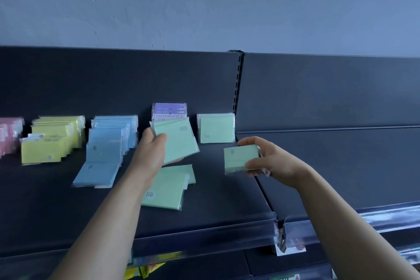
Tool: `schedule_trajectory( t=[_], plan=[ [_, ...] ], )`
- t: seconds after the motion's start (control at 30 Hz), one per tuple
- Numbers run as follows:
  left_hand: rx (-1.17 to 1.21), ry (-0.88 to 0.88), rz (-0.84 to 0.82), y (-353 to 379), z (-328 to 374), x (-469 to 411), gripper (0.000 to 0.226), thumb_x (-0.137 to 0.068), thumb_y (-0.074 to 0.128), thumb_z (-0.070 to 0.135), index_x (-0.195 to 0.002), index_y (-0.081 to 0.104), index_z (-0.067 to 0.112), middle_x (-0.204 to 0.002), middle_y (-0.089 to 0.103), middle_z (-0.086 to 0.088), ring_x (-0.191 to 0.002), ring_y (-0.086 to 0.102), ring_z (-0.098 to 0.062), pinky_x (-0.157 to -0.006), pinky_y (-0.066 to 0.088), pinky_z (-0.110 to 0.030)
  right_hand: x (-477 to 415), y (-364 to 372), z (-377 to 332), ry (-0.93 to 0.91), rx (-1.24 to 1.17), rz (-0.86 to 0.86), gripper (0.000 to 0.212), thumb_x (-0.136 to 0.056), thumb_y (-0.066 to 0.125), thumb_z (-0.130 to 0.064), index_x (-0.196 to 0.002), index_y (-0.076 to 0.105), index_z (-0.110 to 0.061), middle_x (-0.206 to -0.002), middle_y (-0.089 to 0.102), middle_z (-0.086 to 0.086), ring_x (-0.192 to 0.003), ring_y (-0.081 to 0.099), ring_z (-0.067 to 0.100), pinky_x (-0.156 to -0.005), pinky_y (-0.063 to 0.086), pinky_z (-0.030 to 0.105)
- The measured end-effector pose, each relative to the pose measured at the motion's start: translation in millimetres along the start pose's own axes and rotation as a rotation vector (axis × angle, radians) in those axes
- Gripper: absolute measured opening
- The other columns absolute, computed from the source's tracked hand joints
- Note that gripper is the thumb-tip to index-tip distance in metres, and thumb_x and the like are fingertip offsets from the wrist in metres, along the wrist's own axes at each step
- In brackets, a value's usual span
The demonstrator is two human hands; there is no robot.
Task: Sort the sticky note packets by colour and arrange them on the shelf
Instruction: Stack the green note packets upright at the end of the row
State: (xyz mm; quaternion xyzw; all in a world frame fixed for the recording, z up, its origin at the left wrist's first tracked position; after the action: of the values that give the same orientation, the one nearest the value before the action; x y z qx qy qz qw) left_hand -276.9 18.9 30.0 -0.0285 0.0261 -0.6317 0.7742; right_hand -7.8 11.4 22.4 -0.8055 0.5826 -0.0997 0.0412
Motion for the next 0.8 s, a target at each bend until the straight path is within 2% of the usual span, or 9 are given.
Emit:
schedule_trajectory(
  t=[0.1,0.2,0.3,0.4,0.47,0.57,0.63,0.7,0.8],
  plan=[
    [-0.062,0.001,-0.053,3.2,8.2,-3.0,0.032,-0.075,0.044,0.029,-0.106,0.054,0.027,-0.113,0.065,0.000,-0.108,0.061,-0.027,-0.097,0.048,-0.053,-9.5,0.6,0.9,0.007,-0.029,0.013,0.058,-0.069,0.055,-0.002,-0.125,0.052,-0.016,-0.107,0.053,0.013,-0.080,0.060,0.020,-0.067,0.054,0.028],
    [-0.152,0.025,-0.080,7.2,5.6,-6.5,0.027,-0.086,0.043,0.020,-0.107,0.054,0.031,-0.113,0.064,-0.001,-0.109,0.060,-0.027,-0.099,0.046,-0.049,-18.7,-1.0,-1.7,-0.036,0.015,0.014,0.064,-0.074,0.058,0.003,-0.131,0.048,-0.025,-0.106,0.052,0.014,-0.078,0.055,0.020,-0.066,0.051,0.028],
    [-0.199,0.037,-0.116,0.8,2.0,-9.4,0.027,-0.081,0.046,0.025,-0.102,0.060,0.037,-0.110,0.067,-0.001,-0.105,0.063,-0.029,-0.096,0.048,-0.052,-25.2,-0.8,-5.7,-0.055,0.001,-0.019,0.063,-0.065,0.064,-0.005,-0.125,0.053,-0.018,-0.099,0.055,0.009,-0.076,0.053,0.018,-0.062,0.047,0.028],
    [-0.115,0.031,-0.028,-13.6,0.1,-5.6,0.024,-0.091,0.045,0.015,-0.102,0.062,0.027,-0.104,0.070,0.003,-0.098,0.066,-0.021,-0.087,0.053,-0.042,-29.2,21.8,-10.4,-0.058,0.075,-0.166,0.042,-0.068,0.070,-0.010,-0.109,0.063,-0.005,-0.092,0.065,0.008,-0.080,0.060,0.017,-0.064,0.047,0.025],
    [-0.099,0.015,0.057,-24.0,-5.6,-1.8,0.021,-0.095,0.041,0.009,-0.101,0.059,0.019,-0.102,0.068,0.000,-0.094,0.064,-0.019,-0.079,0.054,-0.039,-32.8,47.5,-11.0,-0.064,0.138,-0.266,0.037,-0.073,0.072,-0.008,-0.108,0.064,-0.003,-0.095,0.068,0.007,-0.086,0.064,0.016,-0.073,0.051,0.025],
    [-0.086,-0.016,0.186,-44.6,-19.5,3.7,0.012,-0.096,0.043,0.012,-0.101,0.054,0.012,-0.100,0.065,-0.004,-0.087,0.061,-0.018,-0.069,0.051,-0.035,-39.4,78.1,-8.6,-0.048,0.228,-0.318,0.032,-0.080,0.070,0.000,-0.110,0.065,-0.006,-0.097,0.068,0.005,-0.088,0.064,0.014,-0.081,0.051,0.027],
    [-0.056,-0.049,0.242,-58.1,-31.5,7.9,0.012,-0.095,0.046,0.016,-0.101,0.055,0.011,-0.102,0.066,-0.007,-0.090,0.063,-0.023,-0.078,0.052,-0.043,-41.4,87.5,-5.9,-0.018,0.354,-0.320,0.028,-0.081,0.070,-0.005,-0.109,0.066,-0.011,-0.094,0.068,0.000,-0.085,0.063,0.012,-0.078,0.050,0.026],
    [-0.023,-0.075,0.264,-65.0,-41.8,13.6,0.015,-0.094,0.048,0.020,-0.105,0.056,0.013,-0.105,0.067,-0.008,-0.095,0.064,-0.026,-0.088,0.052,-0.052,-41.4,88.7,-4.7,0.010,0.586,-0.299,0.024,-0.081,0.071,-0.019,-0.104,0.067,-0.013,-0.092,0.068,-0.001,-0.082,0.062,0.013,-0.074,0.049,0.027],
    [0.004,-0.089,0.266,-65.5,-50.8,20.8,0.015,-0.097,0.047,0.022,-0.107,0.055,0.013,-0.104,0.067,-0.007,-0.095,0.065,-0.024,-0.089,0.052,-0.051,-39.7,85.0,-6.6,0.045,0.890,-0.203,0.038,-0.078,0.073,-0.044,-0.106,0.067,-0.018,-0.100,0.066,-0.003,-0.086,0.059,0.011,-0.077,0.048,0.025]
  ],
)
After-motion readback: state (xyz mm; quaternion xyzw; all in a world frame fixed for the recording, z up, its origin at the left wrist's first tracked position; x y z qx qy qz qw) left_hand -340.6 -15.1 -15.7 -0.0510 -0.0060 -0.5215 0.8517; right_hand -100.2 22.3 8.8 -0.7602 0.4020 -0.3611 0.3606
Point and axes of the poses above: each hand's wrist, its own x-axis away from the middle knuckle, its own y-axis out of the palm, z = x × y, the point moved 5 cm from there along -x, towards the middle knuckle
